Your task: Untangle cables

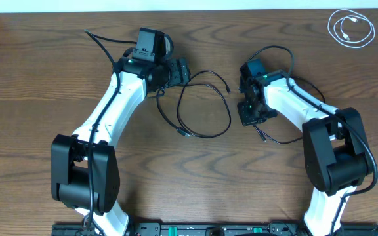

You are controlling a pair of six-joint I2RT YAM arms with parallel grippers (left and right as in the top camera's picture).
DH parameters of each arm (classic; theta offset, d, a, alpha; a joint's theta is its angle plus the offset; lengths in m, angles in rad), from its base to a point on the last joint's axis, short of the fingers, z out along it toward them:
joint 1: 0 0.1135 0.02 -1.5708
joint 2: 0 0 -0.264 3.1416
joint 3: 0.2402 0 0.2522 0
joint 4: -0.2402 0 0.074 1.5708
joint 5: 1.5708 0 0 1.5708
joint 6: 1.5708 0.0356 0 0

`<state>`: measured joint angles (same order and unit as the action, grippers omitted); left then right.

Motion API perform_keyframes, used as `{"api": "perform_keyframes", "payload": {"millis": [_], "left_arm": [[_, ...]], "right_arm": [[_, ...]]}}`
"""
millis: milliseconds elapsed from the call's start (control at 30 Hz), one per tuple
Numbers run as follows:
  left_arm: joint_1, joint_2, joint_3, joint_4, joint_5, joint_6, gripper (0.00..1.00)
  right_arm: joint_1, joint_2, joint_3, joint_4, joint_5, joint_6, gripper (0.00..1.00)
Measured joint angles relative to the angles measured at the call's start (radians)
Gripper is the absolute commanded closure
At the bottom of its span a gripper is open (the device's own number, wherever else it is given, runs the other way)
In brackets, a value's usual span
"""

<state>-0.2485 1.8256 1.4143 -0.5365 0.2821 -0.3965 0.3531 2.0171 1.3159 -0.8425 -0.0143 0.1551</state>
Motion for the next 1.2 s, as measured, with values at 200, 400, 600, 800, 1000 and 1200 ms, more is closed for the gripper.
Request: {"api": "perform_keyframes", "payload": {"millis": [200, 400, 600, 800, 1000, 1200], "left_arm": [[0.000, 0.000, 0.000, 0.000, 0.001, -0.002, 0.02], [0.000, 0.000, 0.000, 0.001, 0.000, -0.003, 0.02], [0.000, 0.000, 0.000, 0.001, 0.000, -0.003, 0.02], [0.000, 0.000, 0.000, 0.000, 0.000, -0.003, 0.02], [0.000, 0.000, 0.000, 0.000, 0.000, -0.003, 0.02], [0.000, 0.000, 0.000, 0.001, 0.000, -0.003, 0.02]], "right_arm": [[-0.041, 0.044, 0.131, -0.167, -0.010, 0.012, 0.99], [-0.174, -0.049, 0.439, -0.313, -0.042, 0.001, 0.99], [-0.310, -0.182, 0.632, -0.307, -0.056, -0.004, 0.99], [-0.460, -0.180, 0.678, -0.256, -0.060, -0.006, 0.99], [-0.513, -0.172, 0.666, -0.438, -0.047, -0.006, 0.99], [-0.505, -0.164, 0.418, -0.404, -0.012, -0.010, 0.98]]}}
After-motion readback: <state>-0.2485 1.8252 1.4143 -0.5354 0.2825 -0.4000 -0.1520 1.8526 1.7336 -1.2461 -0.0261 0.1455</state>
